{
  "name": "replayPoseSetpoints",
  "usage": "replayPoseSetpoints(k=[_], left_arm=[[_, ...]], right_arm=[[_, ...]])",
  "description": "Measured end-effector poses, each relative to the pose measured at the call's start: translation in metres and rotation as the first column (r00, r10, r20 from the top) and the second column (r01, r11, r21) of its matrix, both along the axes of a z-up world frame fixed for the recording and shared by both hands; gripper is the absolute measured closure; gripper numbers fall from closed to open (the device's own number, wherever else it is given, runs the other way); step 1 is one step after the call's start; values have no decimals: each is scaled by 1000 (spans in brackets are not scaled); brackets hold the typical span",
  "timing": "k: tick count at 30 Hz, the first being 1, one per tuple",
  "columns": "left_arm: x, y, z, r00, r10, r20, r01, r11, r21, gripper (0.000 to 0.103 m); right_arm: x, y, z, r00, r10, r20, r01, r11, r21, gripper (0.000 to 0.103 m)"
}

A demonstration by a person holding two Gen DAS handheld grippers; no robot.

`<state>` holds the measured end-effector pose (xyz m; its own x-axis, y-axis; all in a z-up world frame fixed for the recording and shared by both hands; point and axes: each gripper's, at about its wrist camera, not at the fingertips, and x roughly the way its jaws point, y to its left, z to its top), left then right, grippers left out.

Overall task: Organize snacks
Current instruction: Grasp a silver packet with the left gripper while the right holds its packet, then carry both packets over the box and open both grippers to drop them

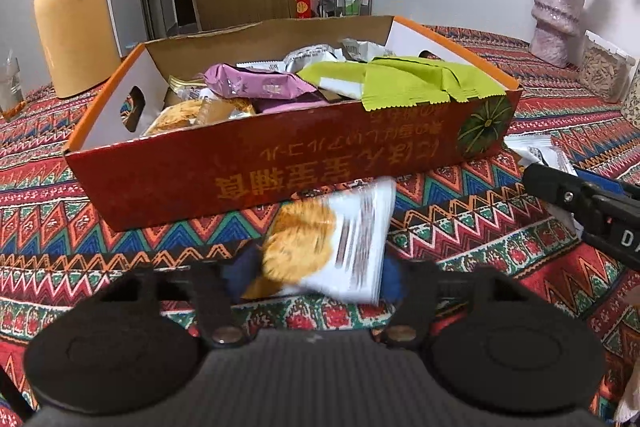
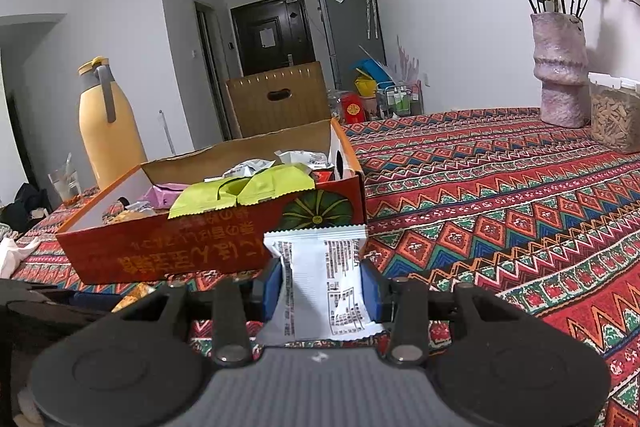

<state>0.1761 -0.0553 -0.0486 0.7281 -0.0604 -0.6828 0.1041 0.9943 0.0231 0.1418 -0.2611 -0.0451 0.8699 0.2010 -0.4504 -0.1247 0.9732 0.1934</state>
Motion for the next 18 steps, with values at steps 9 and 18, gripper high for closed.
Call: replayPoseSetpoints(k=[9,18], left_arm=[[-13,8,7,999,-8,32,9,999,-48,88],[-32,21,22,996,5,86,3,995,-95,89]], right_arm=[[-3,3,1,1000,5,19,-5,1000,-19,62],[-7,4,3,999,7,44,-5,999,-34,62]])
